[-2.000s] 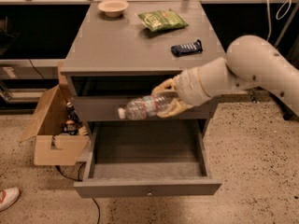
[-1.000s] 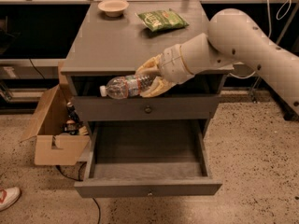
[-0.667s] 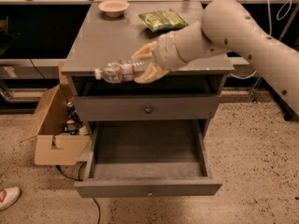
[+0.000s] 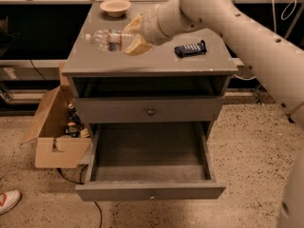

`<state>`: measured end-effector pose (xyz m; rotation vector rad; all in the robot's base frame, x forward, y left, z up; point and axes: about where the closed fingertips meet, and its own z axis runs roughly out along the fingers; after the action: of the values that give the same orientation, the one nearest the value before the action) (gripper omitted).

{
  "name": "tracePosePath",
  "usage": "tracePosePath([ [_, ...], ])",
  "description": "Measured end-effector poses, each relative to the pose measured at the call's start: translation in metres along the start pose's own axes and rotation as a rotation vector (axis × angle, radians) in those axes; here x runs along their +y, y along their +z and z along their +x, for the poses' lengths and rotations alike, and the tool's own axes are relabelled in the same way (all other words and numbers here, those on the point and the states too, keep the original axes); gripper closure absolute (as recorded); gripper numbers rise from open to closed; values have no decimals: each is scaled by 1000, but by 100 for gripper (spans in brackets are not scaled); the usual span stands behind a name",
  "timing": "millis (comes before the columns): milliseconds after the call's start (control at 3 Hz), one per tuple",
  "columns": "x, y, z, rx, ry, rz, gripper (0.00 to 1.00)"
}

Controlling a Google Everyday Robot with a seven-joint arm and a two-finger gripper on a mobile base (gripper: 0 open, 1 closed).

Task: Pick water bottle from middle drawer and place on counter

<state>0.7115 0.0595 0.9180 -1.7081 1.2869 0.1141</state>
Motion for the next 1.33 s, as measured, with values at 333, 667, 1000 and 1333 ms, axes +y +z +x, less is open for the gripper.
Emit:
tracePosePath([
  [333,-25,32,15,17,109,-16,100],
  [667,-53,60,42,91,250,-27,96],
  [1000,-63,71,59,136,334,-26,73],
  [1333,-64,79,76,156,403,-31,50],
])
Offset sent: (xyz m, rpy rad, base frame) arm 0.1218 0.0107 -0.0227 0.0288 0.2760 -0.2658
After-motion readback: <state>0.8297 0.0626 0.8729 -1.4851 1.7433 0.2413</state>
